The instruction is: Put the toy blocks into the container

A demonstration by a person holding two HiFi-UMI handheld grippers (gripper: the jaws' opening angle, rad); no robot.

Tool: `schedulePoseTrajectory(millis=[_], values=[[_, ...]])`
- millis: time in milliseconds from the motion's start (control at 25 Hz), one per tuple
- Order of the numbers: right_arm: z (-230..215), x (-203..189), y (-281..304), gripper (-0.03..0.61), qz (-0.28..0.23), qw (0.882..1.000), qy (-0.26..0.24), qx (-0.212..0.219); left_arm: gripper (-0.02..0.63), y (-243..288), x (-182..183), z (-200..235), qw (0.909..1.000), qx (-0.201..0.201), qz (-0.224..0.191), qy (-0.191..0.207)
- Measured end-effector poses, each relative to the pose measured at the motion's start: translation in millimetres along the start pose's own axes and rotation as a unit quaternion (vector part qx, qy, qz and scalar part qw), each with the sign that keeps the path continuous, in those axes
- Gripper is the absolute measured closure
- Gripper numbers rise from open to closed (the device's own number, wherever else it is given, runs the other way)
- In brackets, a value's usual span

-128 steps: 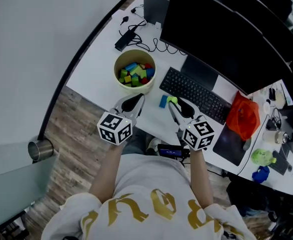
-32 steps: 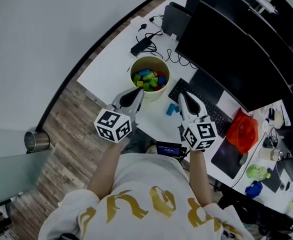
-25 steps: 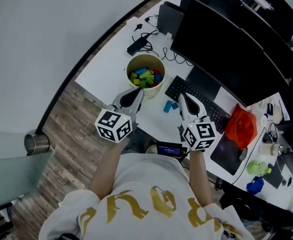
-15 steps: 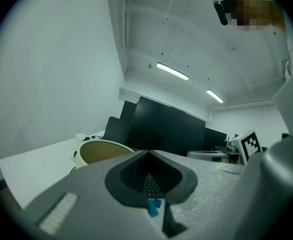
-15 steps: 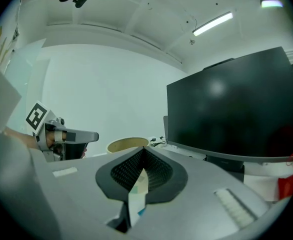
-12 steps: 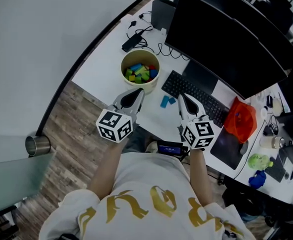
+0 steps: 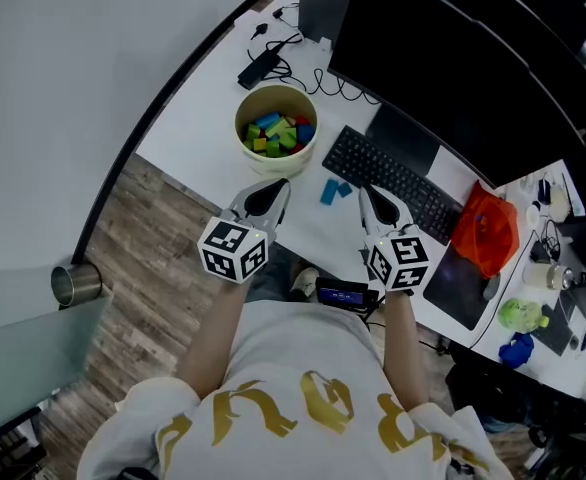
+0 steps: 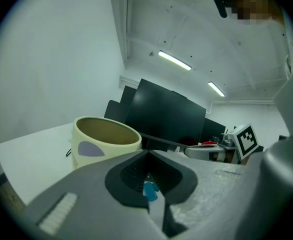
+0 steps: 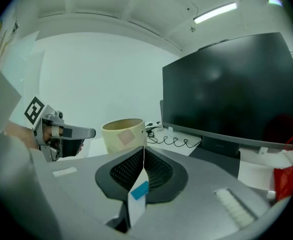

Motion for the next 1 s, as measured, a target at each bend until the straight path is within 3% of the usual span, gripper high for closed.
schedulePoseTrajectory(millis=[1000], values=[[-16,-89,45,0.483,0.137,0.988,-0.069,0.003,0.607,24,-85,23,0.9947,-0.015,0.089,-0.049]])
Point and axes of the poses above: the fingertips, and each gripper's own axes: y forward along the fingers, z to its left, x out of its top, the point moved 1 cm from there along -y, backward along the fingers, and after that the axes turned 12 degrees about -x, right-handed, at the moved point
